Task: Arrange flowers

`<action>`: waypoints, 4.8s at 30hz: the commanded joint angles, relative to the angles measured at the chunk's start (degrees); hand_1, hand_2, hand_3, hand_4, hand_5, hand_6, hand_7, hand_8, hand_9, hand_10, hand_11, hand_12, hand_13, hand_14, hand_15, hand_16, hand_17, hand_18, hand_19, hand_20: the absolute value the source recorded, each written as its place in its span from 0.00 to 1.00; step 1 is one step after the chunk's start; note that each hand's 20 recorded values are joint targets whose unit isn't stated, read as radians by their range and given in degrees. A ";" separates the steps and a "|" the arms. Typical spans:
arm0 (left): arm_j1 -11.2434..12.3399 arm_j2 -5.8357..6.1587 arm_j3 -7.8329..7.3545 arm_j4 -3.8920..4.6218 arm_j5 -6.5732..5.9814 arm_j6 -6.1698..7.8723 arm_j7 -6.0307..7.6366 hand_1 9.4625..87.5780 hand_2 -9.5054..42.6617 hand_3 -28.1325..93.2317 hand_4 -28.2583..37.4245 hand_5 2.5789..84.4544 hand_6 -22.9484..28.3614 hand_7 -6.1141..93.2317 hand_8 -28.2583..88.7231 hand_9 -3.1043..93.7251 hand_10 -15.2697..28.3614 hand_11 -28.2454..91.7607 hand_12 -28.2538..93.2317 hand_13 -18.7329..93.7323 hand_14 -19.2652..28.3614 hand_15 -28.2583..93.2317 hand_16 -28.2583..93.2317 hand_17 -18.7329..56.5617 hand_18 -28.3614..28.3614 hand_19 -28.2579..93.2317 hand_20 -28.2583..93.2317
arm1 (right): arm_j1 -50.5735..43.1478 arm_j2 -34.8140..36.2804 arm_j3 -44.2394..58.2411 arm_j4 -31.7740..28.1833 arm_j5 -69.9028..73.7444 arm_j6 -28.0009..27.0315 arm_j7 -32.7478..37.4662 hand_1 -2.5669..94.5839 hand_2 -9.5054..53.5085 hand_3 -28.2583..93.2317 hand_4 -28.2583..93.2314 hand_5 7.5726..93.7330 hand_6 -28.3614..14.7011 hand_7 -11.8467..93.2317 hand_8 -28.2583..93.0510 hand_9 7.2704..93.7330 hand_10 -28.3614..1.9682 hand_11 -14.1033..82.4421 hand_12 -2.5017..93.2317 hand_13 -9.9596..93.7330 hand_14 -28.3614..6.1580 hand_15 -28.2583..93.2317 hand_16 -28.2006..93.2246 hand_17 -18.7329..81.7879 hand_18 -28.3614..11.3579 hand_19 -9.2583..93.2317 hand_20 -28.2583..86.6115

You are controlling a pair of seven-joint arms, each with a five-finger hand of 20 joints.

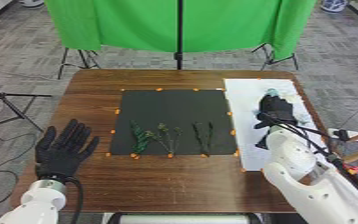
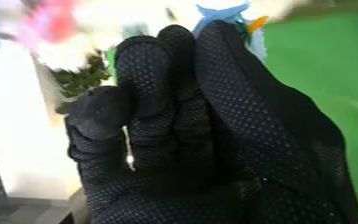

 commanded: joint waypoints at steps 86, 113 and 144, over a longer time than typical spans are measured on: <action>3.02 0.75 -1.60 1.12 -0.26 0.45 2.20 0.25 0.42 0.85 0.00 0.56 0.60 0.27 0.15 0.47 0.71 0.48 0.33 0.46 0.74 0.65 0.18 0.18 0.77 0.57 0.38 | 29.06 -27.41 -23.80 7.22 3.84 -12.10 -6.11 0.53 0.00 0.87 0.03 0.61 0.53 0.30 0.17 0.66 0.30 0.37 0.26 0.66 0.41 0.67 0.53 0.52 0.07 0.94 0.60; 2.69 -0.11 -2.24 1.42 -0.35 -1.55 4.10 0.24 0.42 0.85 0.00 0.56 0.60 0.26 0.15 0.47 0.71 0.48 0.33 0.46 0.74 0.64 0.18 0.18 0.77 0.56 0.38 | -0.07 7.30 12.54 -6.77 12.06 -19.50 -5.24 0.47 0.10 0.87 0.05 0.46 0.47 0.25 0.18 0.41 0.20 0.25 0.22 0.46 0.25 0.54 0.36 0.40 0.15 0.73 0.42; 2.24 -0.87 -0.29 1.44 -0.56 -0.38 2.52 0.24 0.42 0.85 0.00 0.56 0.60 0.26 0.15 0.47 0.71 0.48 0.34 0.46 0.74 0.64 0.18 0.18 0.77 0.56 0.38 | -0.85 5.14 7.02 5.19 8.92 -15.73 -4.30 0.62 0.00 0.81 0.01 0.59 0.59 0.34 0.21 0.67 0.44 0.33 0.30 0.64 0.52 0.59 0.50 0.53 0.18 0.88 0.52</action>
